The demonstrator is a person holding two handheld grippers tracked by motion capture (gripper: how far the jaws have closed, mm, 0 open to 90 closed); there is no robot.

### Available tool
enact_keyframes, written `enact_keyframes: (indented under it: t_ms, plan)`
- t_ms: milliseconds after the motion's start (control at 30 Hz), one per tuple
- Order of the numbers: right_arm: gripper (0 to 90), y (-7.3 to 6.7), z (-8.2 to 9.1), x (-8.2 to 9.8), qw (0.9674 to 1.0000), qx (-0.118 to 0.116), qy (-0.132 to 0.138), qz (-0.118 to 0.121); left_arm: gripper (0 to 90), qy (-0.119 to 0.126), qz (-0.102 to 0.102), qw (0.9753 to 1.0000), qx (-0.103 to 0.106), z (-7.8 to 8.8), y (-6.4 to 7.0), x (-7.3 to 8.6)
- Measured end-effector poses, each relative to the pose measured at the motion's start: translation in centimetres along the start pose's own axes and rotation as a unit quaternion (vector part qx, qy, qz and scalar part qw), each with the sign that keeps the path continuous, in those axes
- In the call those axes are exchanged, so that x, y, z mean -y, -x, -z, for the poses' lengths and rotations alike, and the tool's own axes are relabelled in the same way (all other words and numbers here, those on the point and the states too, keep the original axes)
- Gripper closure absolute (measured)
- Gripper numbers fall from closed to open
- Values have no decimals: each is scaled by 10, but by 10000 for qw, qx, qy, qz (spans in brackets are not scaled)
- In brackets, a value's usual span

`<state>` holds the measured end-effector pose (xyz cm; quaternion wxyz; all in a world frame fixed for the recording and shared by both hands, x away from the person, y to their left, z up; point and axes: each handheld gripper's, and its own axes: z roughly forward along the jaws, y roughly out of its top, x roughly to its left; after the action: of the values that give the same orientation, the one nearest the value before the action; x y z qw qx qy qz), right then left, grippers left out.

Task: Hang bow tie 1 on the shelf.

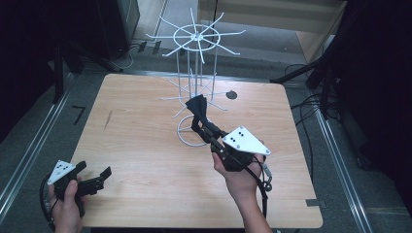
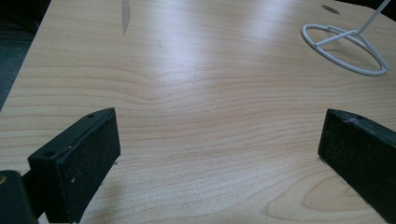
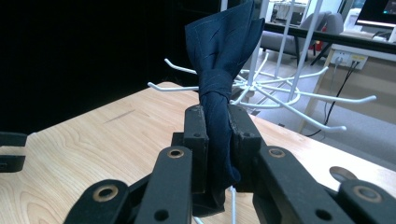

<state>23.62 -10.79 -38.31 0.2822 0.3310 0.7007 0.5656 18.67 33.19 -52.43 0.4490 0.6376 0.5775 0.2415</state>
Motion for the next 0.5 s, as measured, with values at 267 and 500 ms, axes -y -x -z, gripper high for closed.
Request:
enact_keyframes:
  t_ms: [267,500]
  plan:
    - [805,14,-3,8,9989,-177,13,-435,0,4,6,10000,-3,0,0,0]
    - [805,23,-8,16,9961,-357,-138,-790,0,-3,9,10000,-3,0,0,0]
